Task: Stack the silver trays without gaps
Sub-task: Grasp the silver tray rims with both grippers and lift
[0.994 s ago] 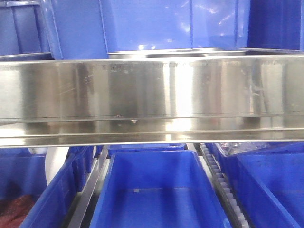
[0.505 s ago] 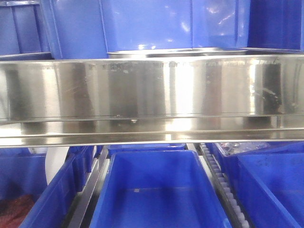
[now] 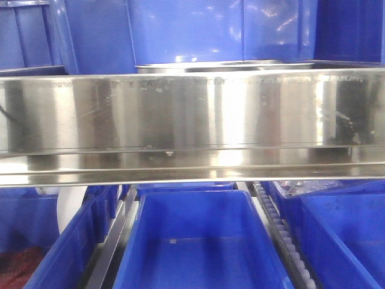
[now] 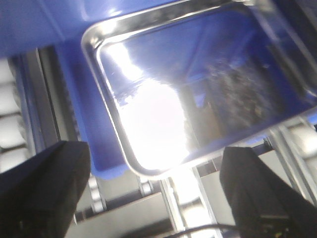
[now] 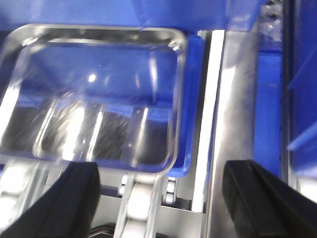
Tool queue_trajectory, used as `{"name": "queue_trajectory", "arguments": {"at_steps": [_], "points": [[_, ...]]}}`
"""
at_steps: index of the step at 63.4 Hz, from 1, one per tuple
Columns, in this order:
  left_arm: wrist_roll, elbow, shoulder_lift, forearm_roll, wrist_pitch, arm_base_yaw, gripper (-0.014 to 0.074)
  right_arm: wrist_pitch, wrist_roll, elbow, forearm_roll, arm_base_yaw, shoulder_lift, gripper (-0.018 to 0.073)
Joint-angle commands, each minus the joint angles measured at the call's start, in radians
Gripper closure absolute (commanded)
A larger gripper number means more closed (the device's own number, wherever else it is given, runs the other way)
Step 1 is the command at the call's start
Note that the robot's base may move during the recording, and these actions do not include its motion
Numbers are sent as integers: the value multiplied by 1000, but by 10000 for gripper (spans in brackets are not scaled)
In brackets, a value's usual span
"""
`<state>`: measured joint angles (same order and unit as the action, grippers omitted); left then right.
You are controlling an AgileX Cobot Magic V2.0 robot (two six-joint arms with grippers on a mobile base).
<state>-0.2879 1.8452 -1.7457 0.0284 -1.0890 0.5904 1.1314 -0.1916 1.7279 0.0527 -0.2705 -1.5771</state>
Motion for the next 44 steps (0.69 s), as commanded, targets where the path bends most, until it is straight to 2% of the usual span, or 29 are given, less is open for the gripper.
{"name": "queue_trajectory", "arguments": {"at_steps": [1, 20, 44], "points": [[-56, 37, 8, 10, 36, -10, 153, -29, -4, 61, -2, 6, -13, -42], [-123, 37, -95, -2, 58, -69, 153, -97, 39, 66, -1, 3, -153, -42], [-127, 40, -132, -13, 106, -76, 153, -175, 114, 66, 2, 3, -254, -42]]}}
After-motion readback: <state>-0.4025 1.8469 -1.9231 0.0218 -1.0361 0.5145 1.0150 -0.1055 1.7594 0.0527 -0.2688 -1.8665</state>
